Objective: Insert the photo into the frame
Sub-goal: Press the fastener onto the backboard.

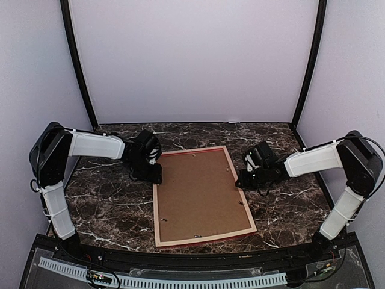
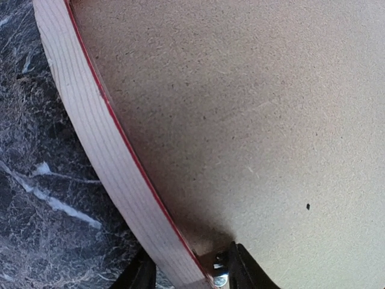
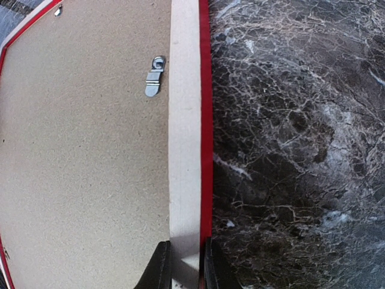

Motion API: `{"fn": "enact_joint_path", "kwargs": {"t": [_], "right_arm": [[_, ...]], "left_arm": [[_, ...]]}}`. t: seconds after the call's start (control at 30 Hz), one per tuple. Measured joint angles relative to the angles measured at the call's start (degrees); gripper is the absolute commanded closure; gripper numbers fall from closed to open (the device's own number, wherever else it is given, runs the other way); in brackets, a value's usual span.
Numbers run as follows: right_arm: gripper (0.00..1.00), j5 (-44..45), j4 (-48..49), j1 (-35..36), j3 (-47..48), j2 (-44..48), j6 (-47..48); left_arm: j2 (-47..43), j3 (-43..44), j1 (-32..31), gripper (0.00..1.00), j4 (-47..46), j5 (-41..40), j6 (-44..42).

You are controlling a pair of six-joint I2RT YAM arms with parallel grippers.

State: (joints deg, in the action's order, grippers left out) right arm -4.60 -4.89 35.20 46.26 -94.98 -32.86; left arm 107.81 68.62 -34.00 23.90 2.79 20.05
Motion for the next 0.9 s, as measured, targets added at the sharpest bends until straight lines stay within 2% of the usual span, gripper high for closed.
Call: {"fn": "enact_joint_path", "kwargs": {"t": [0.57, 0.63, 0.77, 0.9], "right_arm": [[0.93, 0.0, -0.2, 0.1, -0.1, 0.2, 0.0], [0.94, -0.1, -0.5, 0.2, -0.2, 0.4, 0.0], [0.94, 0.0, -1.1, 0.3, -0.3, 0.7, 0.0], [0.94, 0.0, -1.1, 0.3, -0.4, 0.8, 0.0]], "left_arm": [[-0.7, -0.6, 0.0, 0.68, 0.1, 0.2, 0.5], [-0.9, -0.9, 0.0, 0.65, 0.1, 0.2, 0.5], [-1.1, -1.1, 0.0, 0.51, 0.5, 0.3, -0.3], [-1.7, -1.4, 0.0, 0.44, 2.0, 1.0, -1.3]]}}
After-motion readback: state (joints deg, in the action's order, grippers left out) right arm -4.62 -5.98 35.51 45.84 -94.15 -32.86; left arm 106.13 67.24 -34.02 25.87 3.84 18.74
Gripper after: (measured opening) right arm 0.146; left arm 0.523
